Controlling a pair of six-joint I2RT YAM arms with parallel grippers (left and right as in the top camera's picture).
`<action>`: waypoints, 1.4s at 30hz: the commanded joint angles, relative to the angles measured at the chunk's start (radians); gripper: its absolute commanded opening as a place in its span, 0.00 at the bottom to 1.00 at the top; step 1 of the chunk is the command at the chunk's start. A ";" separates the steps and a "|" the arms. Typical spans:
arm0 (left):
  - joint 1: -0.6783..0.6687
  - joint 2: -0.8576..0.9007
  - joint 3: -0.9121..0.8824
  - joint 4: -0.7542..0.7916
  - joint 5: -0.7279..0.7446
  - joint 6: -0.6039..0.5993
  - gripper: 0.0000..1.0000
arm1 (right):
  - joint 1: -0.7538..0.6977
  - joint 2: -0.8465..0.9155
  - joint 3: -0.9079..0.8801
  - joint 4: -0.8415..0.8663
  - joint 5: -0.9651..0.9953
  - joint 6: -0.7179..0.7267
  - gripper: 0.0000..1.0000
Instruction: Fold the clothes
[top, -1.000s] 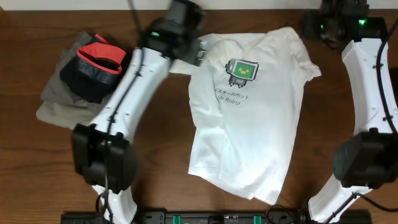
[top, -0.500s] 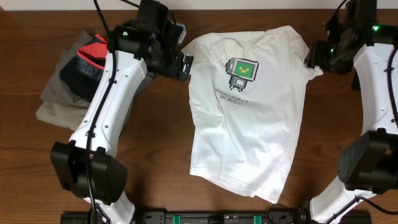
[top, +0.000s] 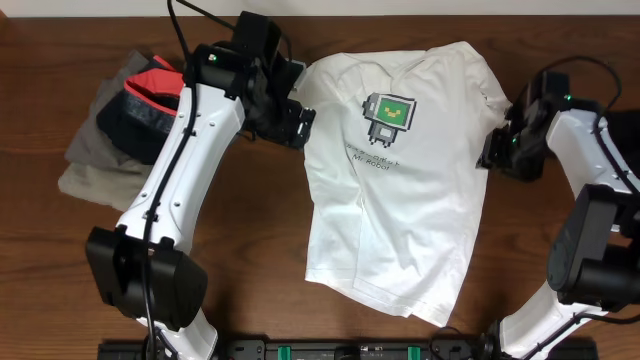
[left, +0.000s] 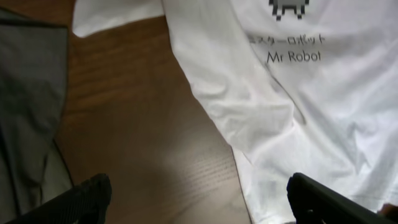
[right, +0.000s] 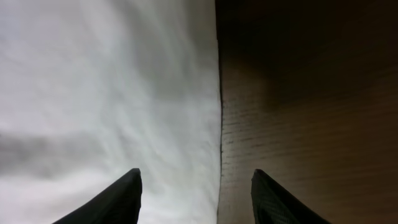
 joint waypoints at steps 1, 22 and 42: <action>-0.011 0.002 -0.006 -0.013 0.013 -0.009 0.92 | -0.002 0.008 -0.072 0.060 -0.004 0.031 0.55; -0.010 0.002 -0.006 -0.011 0.013 -0.010 0.92 | -0.076 0.006 -0.290 0.474 0.339 0.109 0.01; -0.103 0.025 -0.062 0.019 0.142 -0.032 0.92 | -0.295 -0.020 0.080 0.190 -0.064 -0.005 0.41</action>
